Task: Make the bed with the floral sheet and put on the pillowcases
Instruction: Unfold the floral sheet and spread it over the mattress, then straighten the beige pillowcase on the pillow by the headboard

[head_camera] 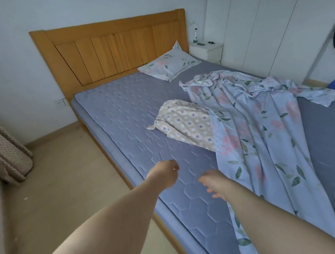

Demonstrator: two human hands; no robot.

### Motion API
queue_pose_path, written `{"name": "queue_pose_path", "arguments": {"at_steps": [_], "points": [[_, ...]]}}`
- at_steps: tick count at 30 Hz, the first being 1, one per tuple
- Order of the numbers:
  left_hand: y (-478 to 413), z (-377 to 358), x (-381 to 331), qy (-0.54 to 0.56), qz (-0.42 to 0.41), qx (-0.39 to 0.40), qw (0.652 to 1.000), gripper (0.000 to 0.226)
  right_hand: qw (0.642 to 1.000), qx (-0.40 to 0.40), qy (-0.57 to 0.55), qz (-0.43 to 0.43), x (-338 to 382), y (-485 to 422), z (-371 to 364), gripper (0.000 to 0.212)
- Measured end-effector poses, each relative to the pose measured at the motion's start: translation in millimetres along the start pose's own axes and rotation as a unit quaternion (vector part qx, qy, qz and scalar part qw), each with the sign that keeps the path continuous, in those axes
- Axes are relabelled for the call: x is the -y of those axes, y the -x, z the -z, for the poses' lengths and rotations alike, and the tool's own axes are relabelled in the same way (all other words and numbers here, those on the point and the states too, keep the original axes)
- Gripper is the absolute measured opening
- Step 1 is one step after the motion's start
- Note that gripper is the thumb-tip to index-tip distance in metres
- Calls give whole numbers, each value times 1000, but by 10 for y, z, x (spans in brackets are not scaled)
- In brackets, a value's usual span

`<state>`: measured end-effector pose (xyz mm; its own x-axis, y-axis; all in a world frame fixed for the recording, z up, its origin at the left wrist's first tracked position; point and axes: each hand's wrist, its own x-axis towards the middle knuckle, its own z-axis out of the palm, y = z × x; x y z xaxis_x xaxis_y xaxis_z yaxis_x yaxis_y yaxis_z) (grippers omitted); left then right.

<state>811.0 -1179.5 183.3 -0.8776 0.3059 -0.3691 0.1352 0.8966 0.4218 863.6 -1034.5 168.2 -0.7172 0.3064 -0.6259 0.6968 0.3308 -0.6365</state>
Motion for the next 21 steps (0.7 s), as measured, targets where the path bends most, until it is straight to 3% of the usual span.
{"name": "queue_pose_path", "arguments": {"at_steps": [5,8,10,15,18,21], "points": [[-1004,394,261,-10,4,1,1000,33,1000,-19,-11,-2,536,-993,-111,7],[-1787,493,288,-18,1,3,1000,31,999,-34,-5,-1,841,-1752,-55,33],[-2272,497,284,-14,5,6,1000,32,999,-49,-3,-11,1006,-2226,-10,37],[-3858,402,169,-38,-2,19,999,34,997,-69,25,-25,1308,-3662,222,15],[-4629,278,113,-77,-37,9,996,43,997,-61,38,-9,1397,-4316,398,53],[-5329,58,53,-175,-108,34,978,69,987,-52,151,0,1353,-4965,474,74]]}}
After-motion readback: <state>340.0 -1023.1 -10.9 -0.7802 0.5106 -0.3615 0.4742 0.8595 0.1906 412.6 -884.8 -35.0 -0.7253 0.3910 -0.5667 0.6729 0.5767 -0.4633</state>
